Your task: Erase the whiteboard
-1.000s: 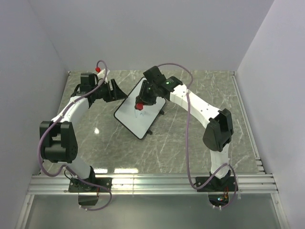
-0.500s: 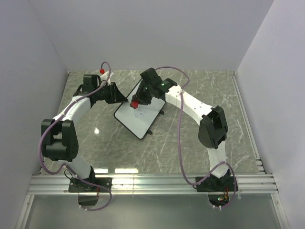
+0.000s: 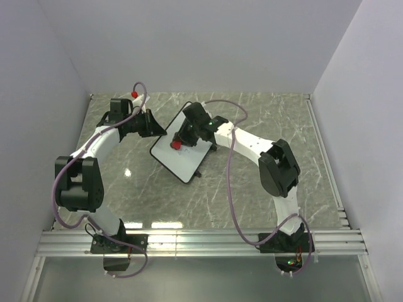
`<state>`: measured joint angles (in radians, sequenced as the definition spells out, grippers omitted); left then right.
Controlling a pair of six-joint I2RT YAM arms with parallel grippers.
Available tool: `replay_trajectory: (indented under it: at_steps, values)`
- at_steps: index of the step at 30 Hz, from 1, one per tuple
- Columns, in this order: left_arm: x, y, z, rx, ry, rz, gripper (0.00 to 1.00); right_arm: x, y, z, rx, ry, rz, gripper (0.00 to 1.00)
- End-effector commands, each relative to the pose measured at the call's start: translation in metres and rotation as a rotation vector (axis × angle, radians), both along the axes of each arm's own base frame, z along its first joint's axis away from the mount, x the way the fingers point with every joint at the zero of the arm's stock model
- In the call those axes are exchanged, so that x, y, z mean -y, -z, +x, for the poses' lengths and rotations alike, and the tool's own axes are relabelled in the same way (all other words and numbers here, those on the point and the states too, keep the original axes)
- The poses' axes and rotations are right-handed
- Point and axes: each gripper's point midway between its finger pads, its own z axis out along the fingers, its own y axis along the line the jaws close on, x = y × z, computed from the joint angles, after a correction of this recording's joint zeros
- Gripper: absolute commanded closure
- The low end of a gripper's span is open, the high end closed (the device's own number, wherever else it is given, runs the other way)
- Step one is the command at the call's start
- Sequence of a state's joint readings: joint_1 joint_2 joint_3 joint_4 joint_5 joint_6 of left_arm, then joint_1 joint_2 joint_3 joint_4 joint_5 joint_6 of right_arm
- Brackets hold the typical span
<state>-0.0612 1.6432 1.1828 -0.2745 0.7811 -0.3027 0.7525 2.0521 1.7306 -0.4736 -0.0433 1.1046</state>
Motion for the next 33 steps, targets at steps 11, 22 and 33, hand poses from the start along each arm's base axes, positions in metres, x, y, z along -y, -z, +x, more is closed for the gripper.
replay_trajectory:
  at_steps: [11, 22, 33]
  values:
    - [0.015, -0.002, -0.001, 0.002, 0.05, 0.039, 1.0, 0.059, 0.122, -0.076, -0.148, 0.048, -0.139, 1.0]
    - [0.018, 0.001, -0.002, -0.007, 0.042, 0.051, 1.0, 0.0, 0.021, -0.018, -0.001, 0.02, -0.015, 1.0]
    - [0.025, 0.003, -0.007, -0.025, 0.045, 0.05, 1.0, -0.012, 0.04, -0.027, -0.053, 0.008, -0.012, 1.0]
